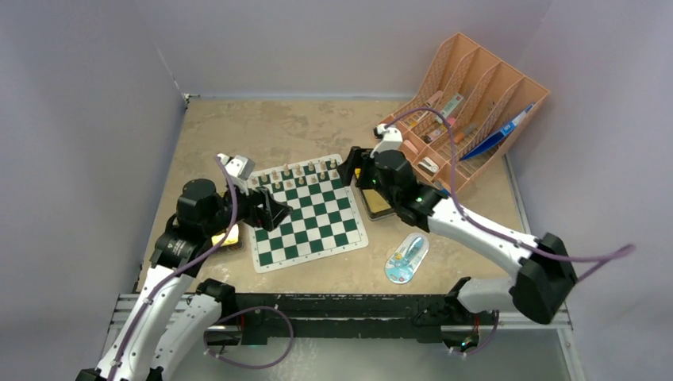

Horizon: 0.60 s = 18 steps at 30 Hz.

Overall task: Set up the chess pieces on the board
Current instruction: Pick up the chess piece from the storage box.

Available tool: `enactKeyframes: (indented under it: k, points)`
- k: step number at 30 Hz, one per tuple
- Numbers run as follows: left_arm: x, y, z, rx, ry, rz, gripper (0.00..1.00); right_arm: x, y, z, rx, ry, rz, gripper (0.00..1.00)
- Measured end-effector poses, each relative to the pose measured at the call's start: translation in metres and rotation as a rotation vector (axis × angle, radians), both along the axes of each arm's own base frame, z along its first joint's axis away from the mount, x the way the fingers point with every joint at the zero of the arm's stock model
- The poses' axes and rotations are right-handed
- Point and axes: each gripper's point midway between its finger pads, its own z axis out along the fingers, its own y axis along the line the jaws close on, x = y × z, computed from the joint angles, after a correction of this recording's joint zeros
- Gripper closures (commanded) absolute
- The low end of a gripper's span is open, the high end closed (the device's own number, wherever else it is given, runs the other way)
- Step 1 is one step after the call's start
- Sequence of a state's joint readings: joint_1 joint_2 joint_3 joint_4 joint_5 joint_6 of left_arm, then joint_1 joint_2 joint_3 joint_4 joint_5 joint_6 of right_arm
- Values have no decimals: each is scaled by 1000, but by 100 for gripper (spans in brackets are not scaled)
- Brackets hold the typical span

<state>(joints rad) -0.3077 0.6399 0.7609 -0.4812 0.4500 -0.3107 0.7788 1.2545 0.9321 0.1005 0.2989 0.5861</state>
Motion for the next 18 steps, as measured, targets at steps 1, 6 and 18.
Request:
enactKeyframes:
  k: [1, 6, 18]
  points:
    - [1, 2, 1, 3, -7, 16, 14, 7, 5, -4, -25, -3, 1, 37]
    - [1, 14, 8, 13, -50, 86, 14, 37, 24, -40, -162, 13, 12, 62]
    - [2, 38, 25, 15, -139, 223, 15, 91, 62, -115, -389, 50, 54, 69]
